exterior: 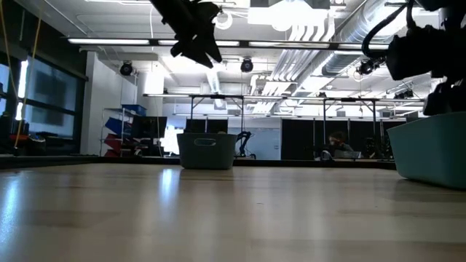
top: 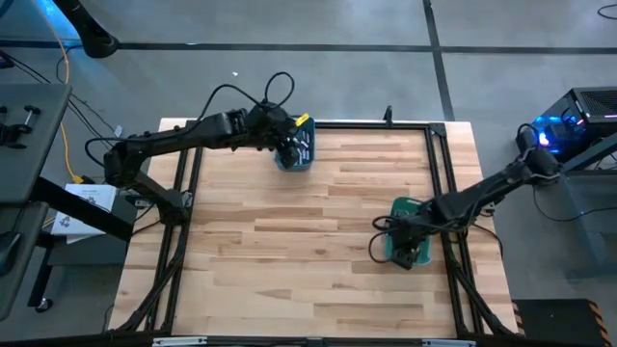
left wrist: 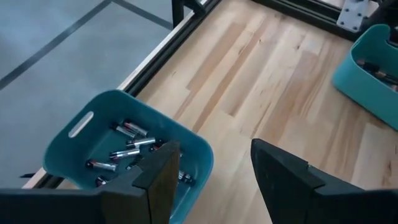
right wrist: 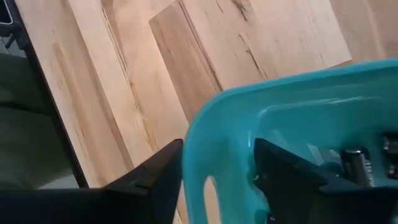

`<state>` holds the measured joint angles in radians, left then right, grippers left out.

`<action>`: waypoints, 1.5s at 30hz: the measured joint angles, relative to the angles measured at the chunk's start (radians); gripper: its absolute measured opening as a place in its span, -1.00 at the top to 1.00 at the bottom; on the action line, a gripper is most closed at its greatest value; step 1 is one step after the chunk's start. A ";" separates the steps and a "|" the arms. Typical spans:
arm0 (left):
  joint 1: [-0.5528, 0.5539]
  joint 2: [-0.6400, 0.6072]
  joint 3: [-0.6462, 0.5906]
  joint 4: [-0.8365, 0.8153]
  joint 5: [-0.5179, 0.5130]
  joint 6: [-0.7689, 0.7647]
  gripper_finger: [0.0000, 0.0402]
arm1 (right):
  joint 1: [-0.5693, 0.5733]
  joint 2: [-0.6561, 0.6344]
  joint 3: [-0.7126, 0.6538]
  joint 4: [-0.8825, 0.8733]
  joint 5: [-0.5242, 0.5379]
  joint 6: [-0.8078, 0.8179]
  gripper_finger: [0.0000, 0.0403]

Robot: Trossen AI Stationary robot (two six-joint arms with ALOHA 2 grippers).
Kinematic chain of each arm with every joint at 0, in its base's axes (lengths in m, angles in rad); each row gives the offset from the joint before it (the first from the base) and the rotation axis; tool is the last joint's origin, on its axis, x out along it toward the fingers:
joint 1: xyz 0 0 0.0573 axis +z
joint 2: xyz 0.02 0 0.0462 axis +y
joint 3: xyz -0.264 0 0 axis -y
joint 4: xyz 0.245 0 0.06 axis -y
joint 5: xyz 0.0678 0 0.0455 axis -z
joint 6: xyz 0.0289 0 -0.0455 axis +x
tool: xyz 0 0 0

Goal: Sort batteries
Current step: Move the green bin to the top of the table

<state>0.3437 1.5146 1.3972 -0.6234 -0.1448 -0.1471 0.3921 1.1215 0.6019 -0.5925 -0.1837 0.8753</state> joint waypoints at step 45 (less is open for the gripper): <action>-0.029 0.000 0.000 -0.014 0.004 -0.063 0.06 | -0.691 0.223 0.094 0.329 0.108 -0.956 1.00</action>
<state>0.3145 1.5146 1.3972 -0.6371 -0.1406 -0.2104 -0.2990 1.3444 0.6955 -0.2634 -0.0758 -0.0807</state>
